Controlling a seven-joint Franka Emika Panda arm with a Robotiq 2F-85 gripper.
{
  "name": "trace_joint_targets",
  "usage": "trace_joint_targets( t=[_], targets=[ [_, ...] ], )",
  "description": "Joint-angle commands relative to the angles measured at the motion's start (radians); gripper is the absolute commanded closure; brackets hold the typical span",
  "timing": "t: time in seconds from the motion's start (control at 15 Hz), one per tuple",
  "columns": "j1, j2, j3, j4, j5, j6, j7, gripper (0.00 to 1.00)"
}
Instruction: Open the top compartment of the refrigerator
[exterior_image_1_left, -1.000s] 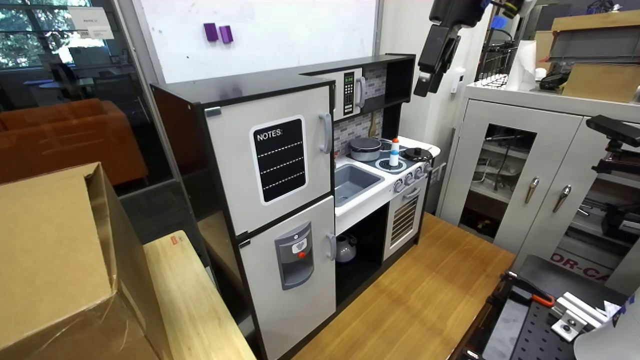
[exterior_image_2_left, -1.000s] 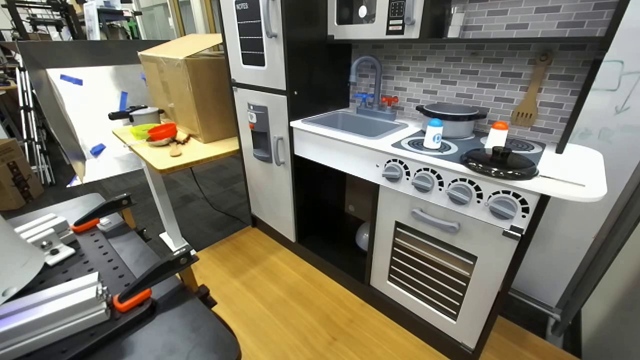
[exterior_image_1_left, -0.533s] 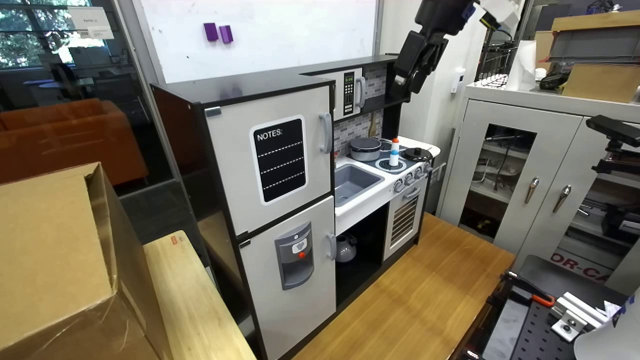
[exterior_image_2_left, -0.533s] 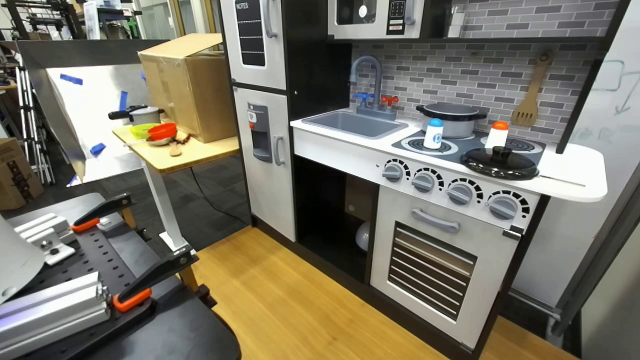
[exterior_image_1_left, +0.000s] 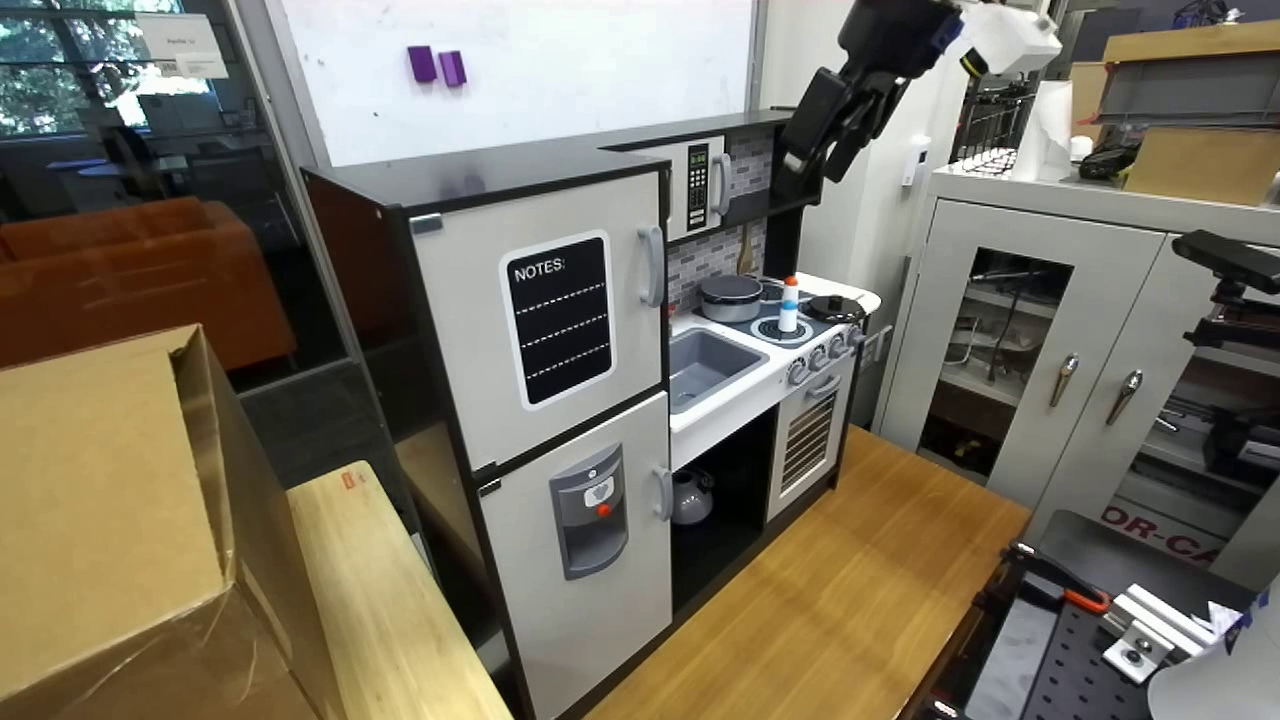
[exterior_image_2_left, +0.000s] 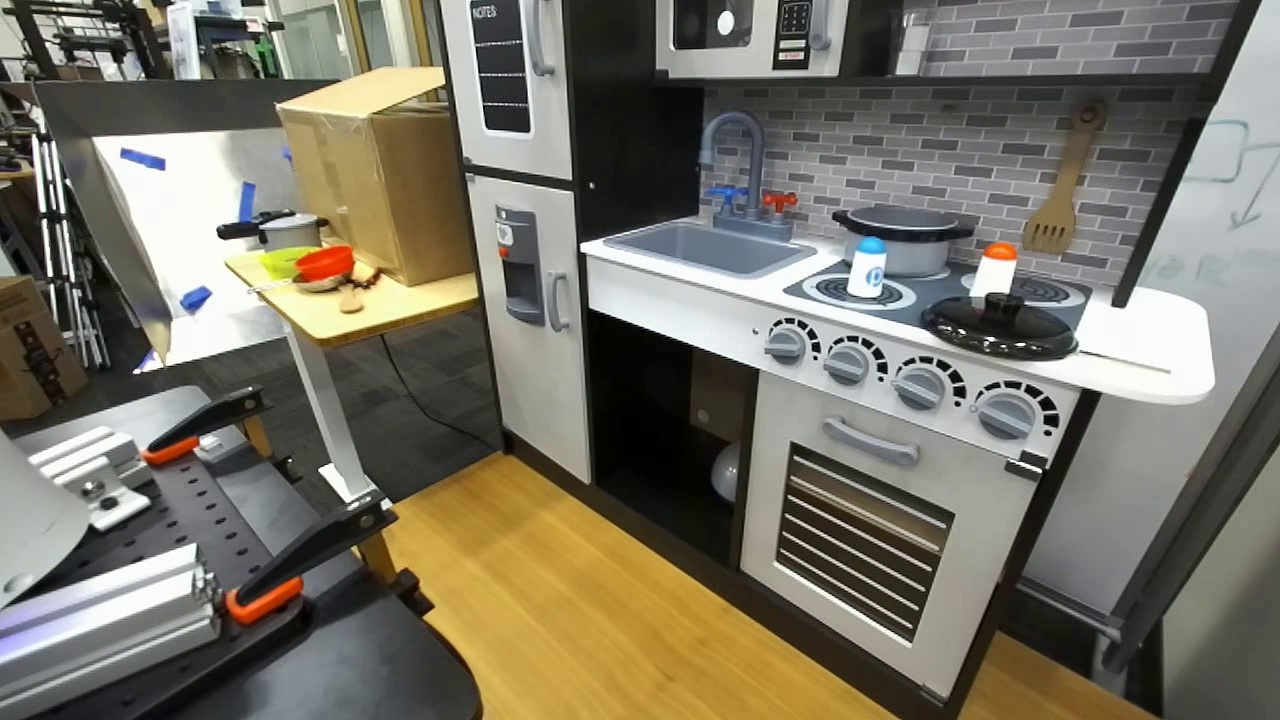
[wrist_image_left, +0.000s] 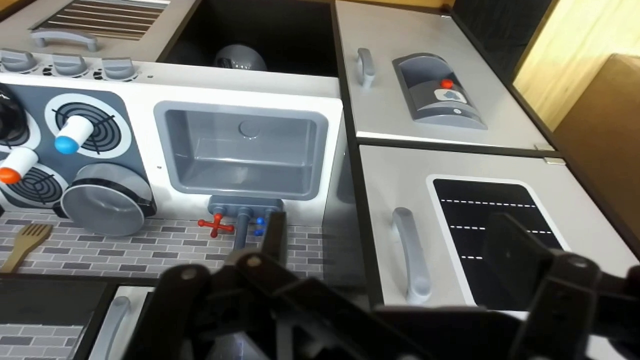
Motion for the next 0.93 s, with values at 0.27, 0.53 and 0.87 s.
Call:
trace_joint_targets(
  t=[0.27,0.53,0.87],
  targets=[
    [-0.005,-0.054,0.005,-0.035,0.011,-0.014,0.006,0.0],
    [-0.005,-0.05,0.005,-0.035,0.011,-0.013,0.006,0.0],
    [-0.012,0.002,-0.005,-0.005,-0.002,0.03,-0.007,0.0]
  ],
)
